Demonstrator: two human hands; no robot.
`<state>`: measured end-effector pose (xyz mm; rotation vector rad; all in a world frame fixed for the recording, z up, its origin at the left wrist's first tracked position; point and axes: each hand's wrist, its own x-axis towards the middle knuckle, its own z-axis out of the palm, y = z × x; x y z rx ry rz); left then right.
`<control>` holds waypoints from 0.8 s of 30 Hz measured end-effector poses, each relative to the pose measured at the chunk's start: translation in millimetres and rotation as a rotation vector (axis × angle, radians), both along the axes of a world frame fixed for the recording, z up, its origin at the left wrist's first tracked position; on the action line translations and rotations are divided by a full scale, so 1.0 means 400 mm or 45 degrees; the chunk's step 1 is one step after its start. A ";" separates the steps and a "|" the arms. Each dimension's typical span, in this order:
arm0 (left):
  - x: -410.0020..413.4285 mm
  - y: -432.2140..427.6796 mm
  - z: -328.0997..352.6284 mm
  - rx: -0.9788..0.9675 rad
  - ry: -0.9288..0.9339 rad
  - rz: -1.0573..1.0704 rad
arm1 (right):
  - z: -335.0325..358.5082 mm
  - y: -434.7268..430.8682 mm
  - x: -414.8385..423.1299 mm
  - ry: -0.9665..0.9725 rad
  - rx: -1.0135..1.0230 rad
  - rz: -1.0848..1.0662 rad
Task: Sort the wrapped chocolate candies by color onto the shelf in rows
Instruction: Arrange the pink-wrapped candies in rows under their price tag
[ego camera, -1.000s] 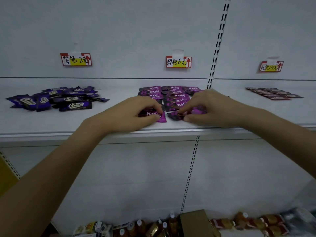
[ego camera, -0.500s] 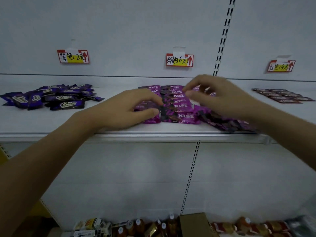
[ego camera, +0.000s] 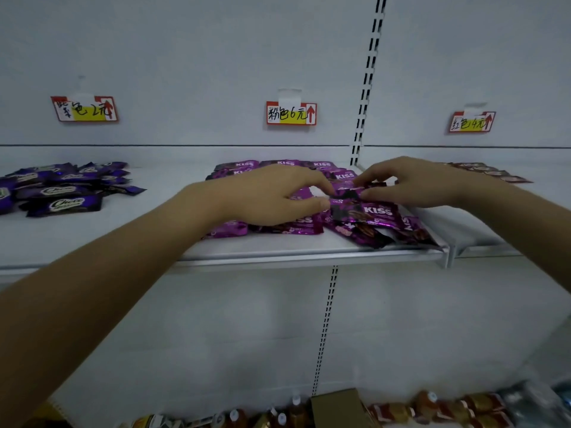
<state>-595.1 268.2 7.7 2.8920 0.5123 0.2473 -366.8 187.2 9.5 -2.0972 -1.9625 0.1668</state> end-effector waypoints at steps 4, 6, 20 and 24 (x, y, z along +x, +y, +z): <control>0.049 0.017 0.005 -0.021 0.066 0.067 | 0.001 0.002 0.018 0.198 0.061 -0.057; 0.072 0.023 0.008 -0.078 0.086 0.112 | 0.002 0.005 0.025 0.282 0.053 -0.097; 0.111 0.106 0.052 -0.587 -0.246 0.261 | 0.008 0.015 0.073 0.982 0.261 -0.332; 0.156 0.126 0.045 -0.580 -0.226 0.279 | 0.020 0.034 0.090 1.149 0.372 -0.365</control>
